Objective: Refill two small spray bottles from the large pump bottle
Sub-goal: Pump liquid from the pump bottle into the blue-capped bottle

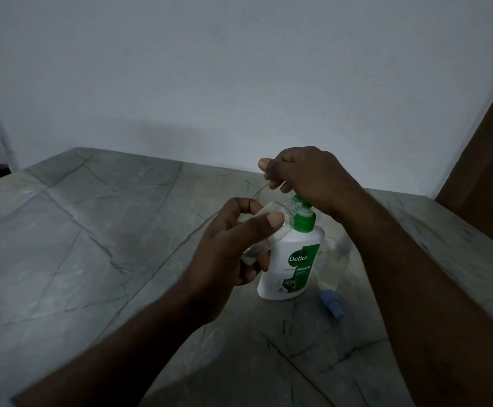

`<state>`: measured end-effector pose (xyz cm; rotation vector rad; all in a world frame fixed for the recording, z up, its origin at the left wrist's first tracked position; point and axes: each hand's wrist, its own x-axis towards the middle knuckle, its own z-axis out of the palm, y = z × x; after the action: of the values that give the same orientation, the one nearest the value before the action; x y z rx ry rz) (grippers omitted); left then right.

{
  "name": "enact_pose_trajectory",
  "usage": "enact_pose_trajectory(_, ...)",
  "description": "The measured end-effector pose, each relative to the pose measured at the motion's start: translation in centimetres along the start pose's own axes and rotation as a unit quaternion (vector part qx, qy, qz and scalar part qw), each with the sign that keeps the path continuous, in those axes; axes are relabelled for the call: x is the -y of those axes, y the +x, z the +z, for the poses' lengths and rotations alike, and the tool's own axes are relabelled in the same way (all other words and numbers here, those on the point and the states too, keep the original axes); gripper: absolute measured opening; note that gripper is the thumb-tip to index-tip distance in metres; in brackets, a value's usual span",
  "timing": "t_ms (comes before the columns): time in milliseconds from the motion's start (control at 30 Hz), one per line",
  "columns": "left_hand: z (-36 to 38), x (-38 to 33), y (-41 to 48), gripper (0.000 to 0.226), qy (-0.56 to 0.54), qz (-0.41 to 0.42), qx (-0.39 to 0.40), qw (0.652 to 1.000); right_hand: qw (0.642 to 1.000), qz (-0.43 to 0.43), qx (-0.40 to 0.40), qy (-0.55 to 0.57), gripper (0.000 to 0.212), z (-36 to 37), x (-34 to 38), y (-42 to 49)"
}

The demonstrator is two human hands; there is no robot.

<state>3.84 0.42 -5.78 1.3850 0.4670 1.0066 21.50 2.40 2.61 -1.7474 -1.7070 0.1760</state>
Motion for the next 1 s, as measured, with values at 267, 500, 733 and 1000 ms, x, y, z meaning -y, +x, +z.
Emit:
enact_pose_trajectory(267,-0.21,0.13,0.14,0.044,-0.053,0.006,0.02,0.998,0.997,0.02,0.077,0.025,0.044,0.2,0.02,-0.36)
enact_pose_trajectory(500,-0.53,0.49,0.25,0.047,-0.067,-0.021,0.035,0.997,0.996,0.029,0.081,0.019,0.044,0.41,-0.12,-0.26)
enact_pose_trajectory(733,-0.42,0.65,-0.16,0.059,-0.033,-0.007,0.028,0.999,1.0,-0.003,-0.001,0.006,0.042,0.06,-0.04,-0.01)
enact_pose_trajectory(1000,-0.27,0.58,-0.06,0.058,-0.018,-0.026,-0.013,0.999,0.996,0.027,0.082,0.031,0.041,0.55,-0.4,0.02)
